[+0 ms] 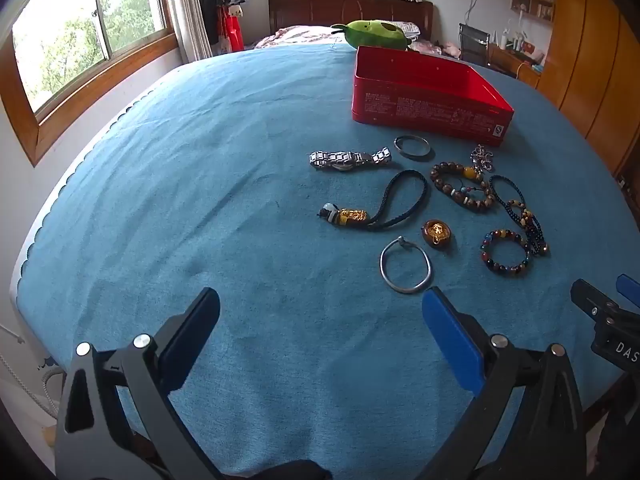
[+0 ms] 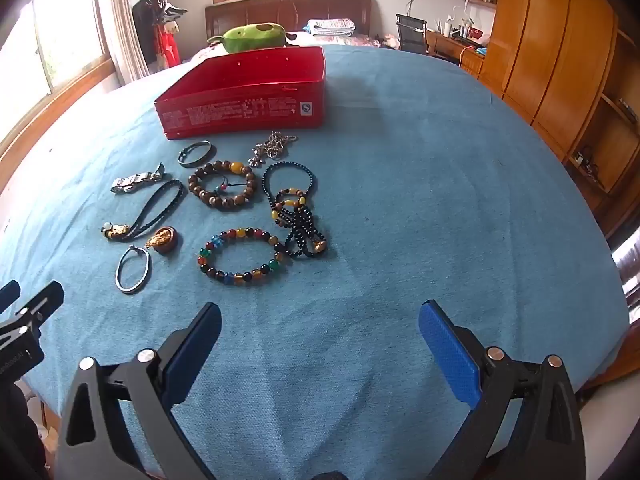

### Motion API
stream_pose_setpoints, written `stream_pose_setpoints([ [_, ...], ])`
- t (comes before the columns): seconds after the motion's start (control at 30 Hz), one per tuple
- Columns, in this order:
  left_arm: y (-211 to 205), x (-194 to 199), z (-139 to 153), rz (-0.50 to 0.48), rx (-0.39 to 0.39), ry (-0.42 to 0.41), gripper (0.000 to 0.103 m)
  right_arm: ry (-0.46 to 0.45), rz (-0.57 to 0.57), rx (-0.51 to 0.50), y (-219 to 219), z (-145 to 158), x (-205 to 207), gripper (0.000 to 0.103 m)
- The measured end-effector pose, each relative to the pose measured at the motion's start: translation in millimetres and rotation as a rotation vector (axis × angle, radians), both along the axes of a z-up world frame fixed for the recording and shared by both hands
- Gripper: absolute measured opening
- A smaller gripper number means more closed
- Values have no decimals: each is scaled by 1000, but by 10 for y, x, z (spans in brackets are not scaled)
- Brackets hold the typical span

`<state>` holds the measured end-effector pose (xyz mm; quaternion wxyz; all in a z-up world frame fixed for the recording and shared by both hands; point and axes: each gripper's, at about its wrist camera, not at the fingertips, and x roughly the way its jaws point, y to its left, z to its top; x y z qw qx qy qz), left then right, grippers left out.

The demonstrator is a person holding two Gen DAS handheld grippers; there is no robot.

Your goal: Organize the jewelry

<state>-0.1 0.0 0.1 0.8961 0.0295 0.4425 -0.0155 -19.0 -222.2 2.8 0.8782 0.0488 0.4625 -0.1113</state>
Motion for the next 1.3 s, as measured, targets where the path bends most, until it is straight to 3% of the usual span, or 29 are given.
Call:
stream_pose_setpoints([
  [1.3,3,4,-3,-1,-4,-1,100,4,-1,5,21,-16,24,99],
])
